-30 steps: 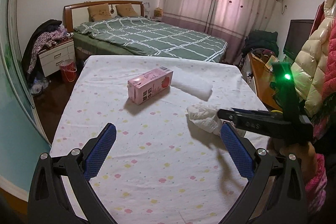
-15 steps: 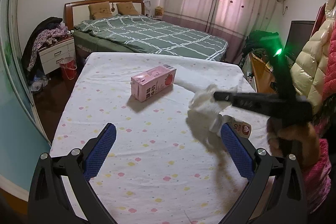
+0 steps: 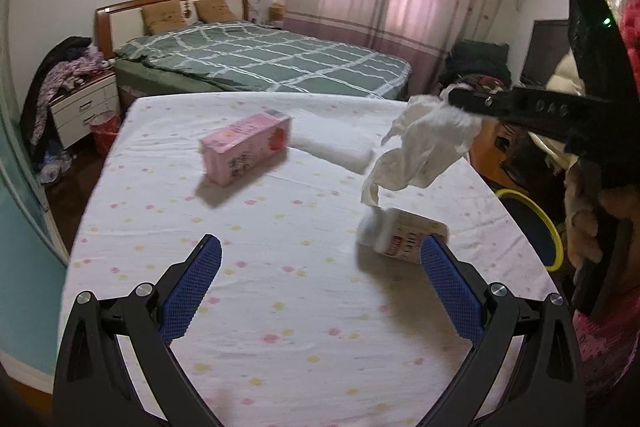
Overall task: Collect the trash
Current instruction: 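Grasp the white tissues with the right tool and lift them, then drop the tissues into the yellow bin with the right tool while the left tool reaches the white bottle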
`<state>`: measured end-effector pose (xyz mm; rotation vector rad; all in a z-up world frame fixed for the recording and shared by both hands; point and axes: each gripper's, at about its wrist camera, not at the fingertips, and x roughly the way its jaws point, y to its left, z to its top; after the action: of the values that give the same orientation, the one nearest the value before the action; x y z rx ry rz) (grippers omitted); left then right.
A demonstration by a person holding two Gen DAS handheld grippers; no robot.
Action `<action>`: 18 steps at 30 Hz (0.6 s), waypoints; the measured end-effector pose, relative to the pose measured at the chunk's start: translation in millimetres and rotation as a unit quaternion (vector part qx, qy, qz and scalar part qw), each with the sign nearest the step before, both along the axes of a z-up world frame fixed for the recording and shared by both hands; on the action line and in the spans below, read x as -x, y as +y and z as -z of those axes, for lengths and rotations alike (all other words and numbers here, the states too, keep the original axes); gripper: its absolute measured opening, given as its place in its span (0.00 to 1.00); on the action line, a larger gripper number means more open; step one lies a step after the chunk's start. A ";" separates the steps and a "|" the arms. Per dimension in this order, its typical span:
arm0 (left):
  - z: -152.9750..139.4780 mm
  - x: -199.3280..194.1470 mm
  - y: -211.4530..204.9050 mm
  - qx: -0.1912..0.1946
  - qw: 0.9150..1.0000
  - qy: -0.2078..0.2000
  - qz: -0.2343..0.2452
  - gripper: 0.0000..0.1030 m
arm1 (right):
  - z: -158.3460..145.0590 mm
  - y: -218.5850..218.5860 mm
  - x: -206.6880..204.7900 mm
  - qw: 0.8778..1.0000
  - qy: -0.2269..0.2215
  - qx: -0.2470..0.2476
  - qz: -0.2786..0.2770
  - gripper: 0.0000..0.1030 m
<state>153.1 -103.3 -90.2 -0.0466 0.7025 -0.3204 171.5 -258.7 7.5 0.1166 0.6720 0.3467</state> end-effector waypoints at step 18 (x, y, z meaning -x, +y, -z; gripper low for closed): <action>35.3 -30.2 -110.4 -0.068 0.994 0.028 0.077 0.95 | -1.5 -196.2 57.1 0.979 -0.023 -0.010 0.200 0.05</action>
<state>183.3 -213.6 -125.5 0.1298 0.7847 -0.4202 114.4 -454.9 9.1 0.2573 0.5825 -0.0308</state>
